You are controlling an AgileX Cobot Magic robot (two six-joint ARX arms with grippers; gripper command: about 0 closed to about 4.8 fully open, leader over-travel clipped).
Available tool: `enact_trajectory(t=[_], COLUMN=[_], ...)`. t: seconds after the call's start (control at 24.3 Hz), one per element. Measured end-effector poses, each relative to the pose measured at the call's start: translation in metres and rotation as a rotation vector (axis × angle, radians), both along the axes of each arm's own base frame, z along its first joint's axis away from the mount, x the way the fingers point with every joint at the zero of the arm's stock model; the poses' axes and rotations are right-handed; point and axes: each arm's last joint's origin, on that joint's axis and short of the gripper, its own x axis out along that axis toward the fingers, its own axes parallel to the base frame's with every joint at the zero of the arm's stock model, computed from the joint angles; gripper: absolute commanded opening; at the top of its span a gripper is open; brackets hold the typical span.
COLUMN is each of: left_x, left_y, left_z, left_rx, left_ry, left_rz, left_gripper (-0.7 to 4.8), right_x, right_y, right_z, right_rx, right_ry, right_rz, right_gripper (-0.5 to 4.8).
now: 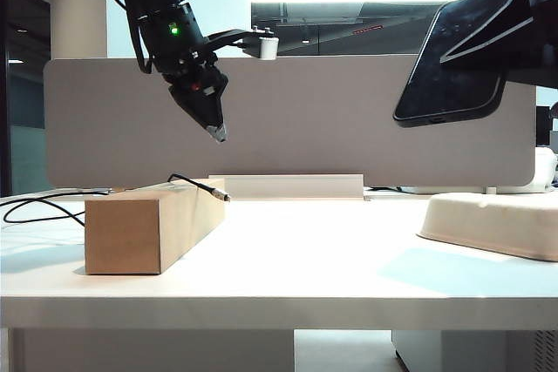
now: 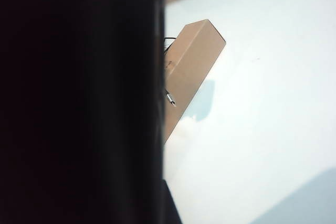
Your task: Pick up the charging cable and the phone, plug the charging cable into the charging port on the phone, and finally place them back on the table.
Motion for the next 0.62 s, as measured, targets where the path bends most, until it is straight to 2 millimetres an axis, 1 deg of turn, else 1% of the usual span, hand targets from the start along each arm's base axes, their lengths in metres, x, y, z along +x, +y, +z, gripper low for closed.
enact_trajectory(t=[0.12,0.21,0.25,0.45,0.62], left_x=[-0.005,-0.008,-0.009,-0.009,-0.009], left_y=[-0.002,-0.003,-0.004,-0.007,-0.019], left_z=[-0.004,-0.007,-0.01,-0.015,-0.031], left_rx=[0.065,0.106,0.14,0.239,0.273], left_ry=[0.023,0.039,0.045,0.013,0.034], left_rz=[-0.072,-0.123,-0.168,-0.235,-0.29], left_gripper=[1.33,1.4,1.52,1.53,1.54], right_x=[0.0,0.0,0.0,0.0,-0.001], right_y=[0.0,0.0,0.0,0.0,0.0], right_z=[0.0,0.0,0.0,0.0,-0.003], right_rx=[-0.002,-0.007,-0.01,-0.012,-0.015], right_ry=[-0.002,-0.008,-0.011,-0.009,0.026], right_rz=[0.0,0.002,0.003,0.003,0.003], right_gripper=[-0.04,-0.04,-0.04,-0.04,-0.04])
